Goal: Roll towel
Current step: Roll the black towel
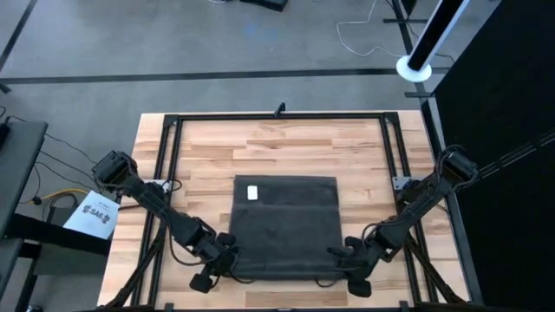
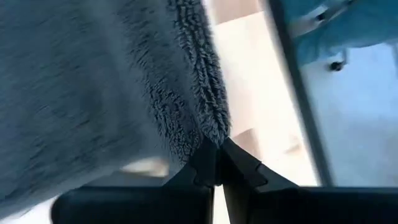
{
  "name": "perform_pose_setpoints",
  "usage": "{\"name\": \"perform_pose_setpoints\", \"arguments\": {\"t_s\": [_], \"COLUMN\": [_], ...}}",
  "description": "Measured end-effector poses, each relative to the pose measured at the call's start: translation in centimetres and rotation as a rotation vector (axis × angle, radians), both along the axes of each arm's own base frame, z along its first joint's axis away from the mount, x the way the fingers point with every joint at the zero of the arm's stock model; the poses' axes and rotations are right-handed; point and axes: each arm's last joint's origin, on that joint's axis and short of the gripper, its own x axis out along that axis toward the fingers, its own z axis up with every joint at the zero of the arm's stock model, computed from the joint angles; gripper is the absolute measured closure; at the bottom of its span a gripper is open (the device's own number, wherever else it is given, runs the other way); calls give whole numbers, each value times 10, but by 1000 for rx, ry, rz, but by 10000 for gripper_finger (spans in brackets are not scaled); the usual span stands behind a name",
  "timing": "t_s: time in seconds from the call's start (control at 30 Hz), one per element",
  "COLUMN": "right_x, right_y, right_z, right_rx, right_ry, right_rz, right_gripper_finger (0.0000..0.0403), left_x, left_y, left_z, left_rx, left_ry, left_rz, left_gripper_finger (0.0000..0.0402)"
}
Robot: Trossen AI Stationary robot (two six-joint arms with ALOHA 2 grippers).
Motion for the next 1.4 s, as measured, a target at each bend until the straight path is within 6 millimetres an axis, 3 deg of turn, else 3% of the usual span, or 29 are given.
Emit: {"name": "perform_pose_setpoints", "arguments": {"t_s": [0.43,0.83,1.03,1.4], "right_x": [23,38,31,24], "right_y": [-40,-54,-66,-84], "right_z": [-5,0,-16,-32], "right_rx": [67,413,430,424], "right_ry": [158,180,222,285], "right_rz": [-30,55,8,-58], "right_gripper_finger": [399,399,399,399], "left_x": [5,5,6,21], "left_y": [36,41,42,81], "left_z": [-18,-13,-9,-11], "left_rx": [24,4,-32,-5], "left_ry": [75,65,50,67], "left_rz": [92,95,71,172], "left_gripper_finger": [401,401,402,402]}}
